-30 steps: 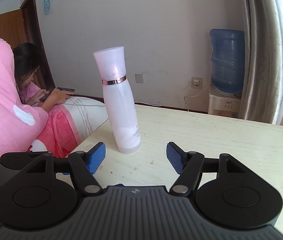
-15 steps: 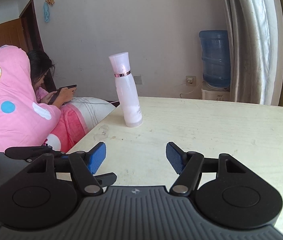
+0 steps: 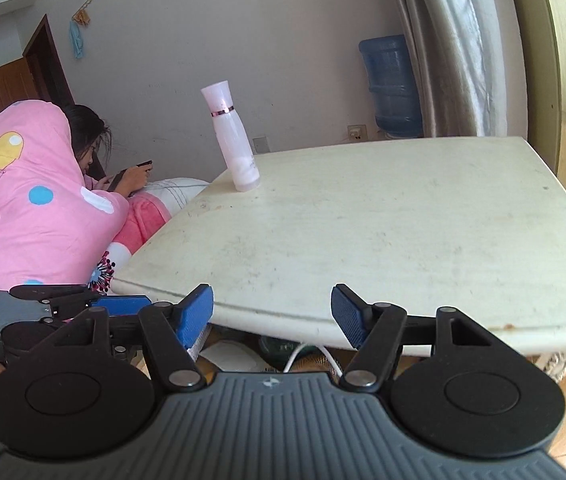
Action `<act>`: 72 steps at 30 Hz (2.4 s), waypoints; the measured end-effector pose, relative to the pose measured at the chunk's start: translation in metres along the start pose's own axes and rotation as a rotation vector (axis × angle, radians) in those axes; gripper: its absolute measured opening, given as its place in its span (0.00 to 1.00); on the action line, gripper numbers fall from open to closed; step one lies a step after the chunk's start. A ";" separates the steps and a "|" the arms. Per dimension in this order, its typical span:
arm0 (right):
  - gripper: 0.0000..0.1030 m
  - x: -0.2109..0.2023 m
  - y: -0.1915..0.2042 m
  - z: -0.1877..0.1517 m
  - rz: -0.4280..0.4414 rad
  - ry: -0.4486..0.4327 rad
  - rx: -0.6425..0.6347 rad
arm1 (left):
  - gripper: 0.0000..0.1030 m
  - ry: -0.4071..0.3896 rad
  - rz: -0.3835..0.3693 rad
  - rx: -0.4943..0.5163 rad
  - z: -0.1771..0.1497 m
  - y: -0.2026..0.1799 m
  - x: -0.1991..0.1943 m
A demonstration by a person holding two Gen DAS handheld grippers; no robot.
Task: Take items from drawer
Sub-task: 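Lower both tools toward the open nightstand drawer, then close the left tool on the white cylindrical bottle's cap while the right tool moves beside it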
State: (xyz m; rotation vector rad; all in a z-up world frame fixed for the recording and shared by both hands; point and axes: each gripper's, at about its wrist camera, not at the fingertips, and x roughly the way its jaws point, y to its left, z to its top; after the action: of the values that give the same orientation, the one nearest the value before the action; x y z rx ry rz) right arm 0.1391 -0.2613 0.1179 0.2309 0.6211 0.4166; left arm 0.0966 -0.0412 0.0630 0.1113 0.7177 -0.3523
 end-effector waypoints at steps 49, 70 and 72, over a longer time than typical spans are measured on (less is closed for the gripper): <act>0.65 -0.112 -0.010 -0.106 -0.036 0.120 0.056 | 0.63 0.166 -0.073 -0.109 -0.069 -0.022 0.024; 0.53 0.048 -0.004 -0.079 0.159 0.471 -0.337 | 0.58 0.240 -0.166 -0.235 -0.067 0.015 0.048; 0.53 0.049 -0.001 -0.080 0.168 0.484 -0.357 | 0.55 0.244 -0.196 -0.263 -0.066 0.019 0.050</act>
State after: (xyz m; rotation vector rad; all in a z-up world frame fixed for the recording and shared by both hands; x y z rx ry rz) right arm 0.1269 -0.2340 0.0287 -0.1676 0.9901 0.7471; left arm 0.0968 -0.0232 -0.0203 -0.1686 1.0131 -0.4322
